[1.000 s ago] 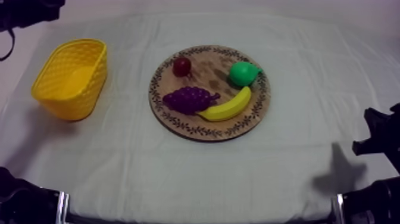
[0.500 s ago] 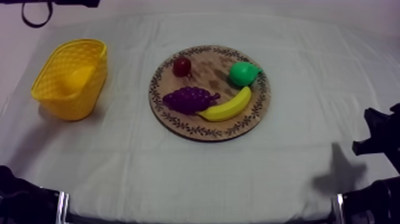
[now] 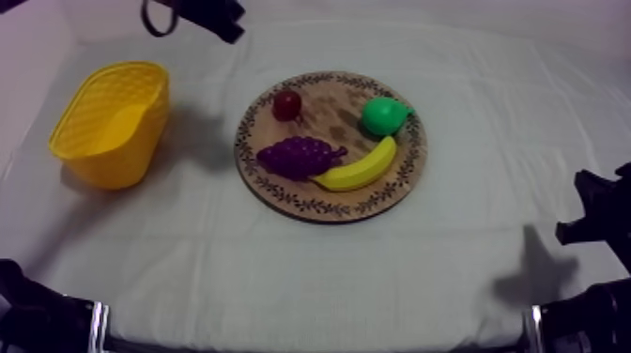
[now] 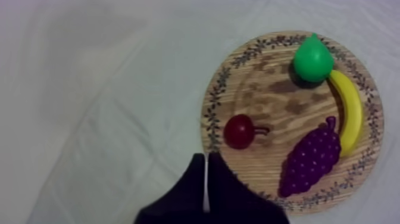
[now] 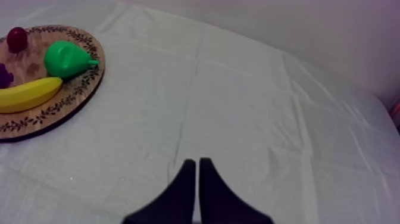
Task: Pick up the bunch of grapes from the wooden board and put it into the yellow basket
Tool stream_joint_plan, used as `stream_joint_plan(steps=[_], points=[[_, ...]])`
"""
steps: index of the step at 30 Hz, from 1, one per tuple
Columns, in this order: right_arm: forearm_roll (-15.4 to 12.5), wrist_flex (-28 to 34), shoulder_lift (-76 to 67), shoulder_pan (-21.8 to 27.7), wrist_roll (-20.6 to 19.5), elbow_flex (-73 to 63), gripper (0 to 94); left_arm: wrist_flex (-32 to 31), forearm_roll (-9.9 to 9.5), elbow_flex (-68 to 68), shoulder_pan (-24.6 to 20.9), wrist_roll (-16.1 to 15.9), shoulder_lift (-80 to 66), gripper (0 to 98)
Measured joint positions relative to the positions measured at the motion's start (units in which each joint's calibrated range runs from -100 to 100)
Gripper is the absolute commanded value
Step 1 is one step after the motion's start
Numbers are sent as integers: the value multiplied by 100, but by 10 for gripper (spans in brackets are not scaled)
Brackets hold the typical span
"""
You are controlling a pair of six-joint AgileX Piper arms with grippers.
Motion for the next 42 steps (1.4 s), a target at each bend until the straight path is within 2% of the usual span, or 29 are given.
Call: stream_joint_plan(steps=[11,18,23,25,28,30,40,42], points=[[0,0,0,0,0,0,3,-21,92,-100,206,14,600,20],[0,0,0,0,0,0,3,-149,92,96,233,-192,663,32],[0,0,0,0,0,0,3,-97,3,195,331,-599,677,26],[0,0,0,0,0,0,3,-10,-119,284,423,-794,692,24],[0,0,0,0,0,0,3,162,-423,490,589,-1010,750,22],[0,0,0,0,0,0,3,135,-527,592,603,-1105,756,22],[0,0,0,0,0,0,3,160,-505,910,675,-1194,737,29],[0,0,0,0,0,0,3,212,-491,901,703,-1179,722,126]])
